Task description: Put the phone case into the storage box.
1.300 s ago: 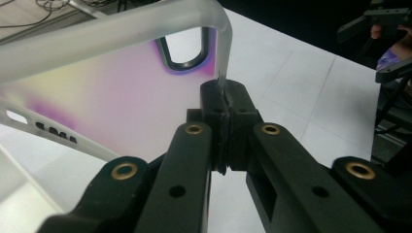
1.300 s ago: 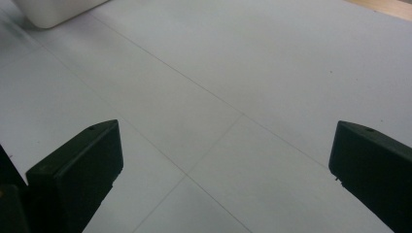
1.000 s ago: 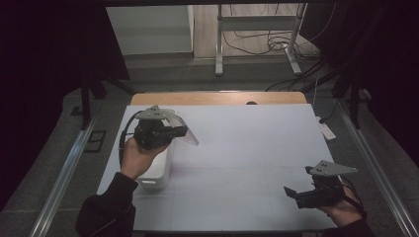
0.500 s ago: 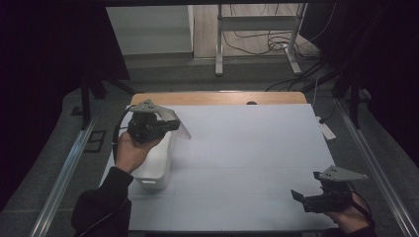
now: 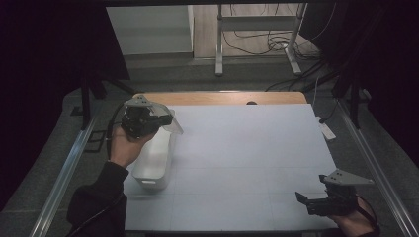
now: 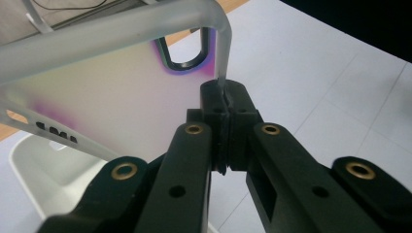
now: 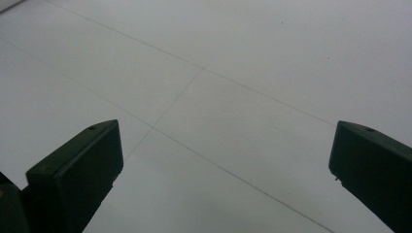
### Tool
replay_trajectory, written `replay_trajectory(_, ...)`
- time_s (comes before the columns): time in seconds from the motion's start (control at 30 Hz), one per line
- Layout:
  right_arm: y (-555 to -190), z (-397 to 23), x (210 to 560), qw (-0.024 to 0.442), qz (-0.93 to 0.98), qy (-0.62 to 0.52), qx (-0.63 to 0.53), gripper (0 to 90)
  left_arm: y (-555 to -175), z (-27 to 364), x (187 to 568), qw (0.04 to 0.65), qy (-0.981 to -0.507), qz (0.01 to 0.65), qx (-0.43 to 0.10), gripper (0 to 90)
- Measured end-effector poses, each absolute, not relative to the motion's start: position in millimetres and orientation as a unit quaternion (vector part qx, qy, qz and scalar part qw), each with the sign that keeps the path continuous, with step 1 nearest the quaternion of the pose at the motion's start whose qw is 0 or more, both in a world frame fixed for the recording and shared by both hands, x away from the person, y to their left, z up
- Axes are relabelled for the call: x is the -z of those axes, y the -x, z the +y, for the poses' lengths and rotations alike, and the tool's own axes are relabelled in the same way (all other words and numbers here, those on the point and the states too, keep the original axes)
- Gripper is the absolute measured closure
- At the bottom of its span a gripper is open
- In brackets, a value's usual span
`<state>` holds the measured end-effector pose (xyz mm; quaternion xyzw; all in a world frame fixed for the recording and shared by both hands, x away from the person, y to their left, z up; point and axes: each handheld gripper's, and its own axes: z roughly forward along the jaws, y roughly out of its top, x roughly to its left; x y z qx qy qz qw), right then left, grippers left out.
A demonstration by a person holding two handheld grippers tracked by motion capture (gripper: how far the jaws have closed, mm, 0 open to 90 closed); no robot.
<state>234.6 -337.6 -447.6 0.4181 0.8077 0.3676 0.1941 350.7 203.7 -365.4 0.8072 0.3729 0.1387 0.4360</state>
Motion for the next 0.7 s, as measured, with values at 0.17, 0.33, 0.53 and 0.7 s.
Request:
replay_trajectory(0.17,-231.7,-338.3,448.0,0.196,0.808,-0.421,-0.362,0.0,-353.7,209.2,365.2,0.431,-0.806,0.38,-0.142,88.7)
replay_trajectory(0.33,-230.0,-338.8,447.5,0.196,0.81,-0.423,-0.355,0.0,-356.4,213.2,364.3,0.427,-0.804,0.387,-0.146,88.7)
replay_trajectory(0.53,-227.1,-339.3,447.0,0.196,0.81,-0.426,-0.352,0.0,-361.9,216.5,364.0,0.413,-0.808,0.392,-0.153,88.7)
replay_trajectory(0.7,-225.3,-340.9,446.4,0.197,0.809,-0.428,-0.352,0.0,-366.7,219.3,363.5,0.404,-0.809,0.397,-0.158,88.7)
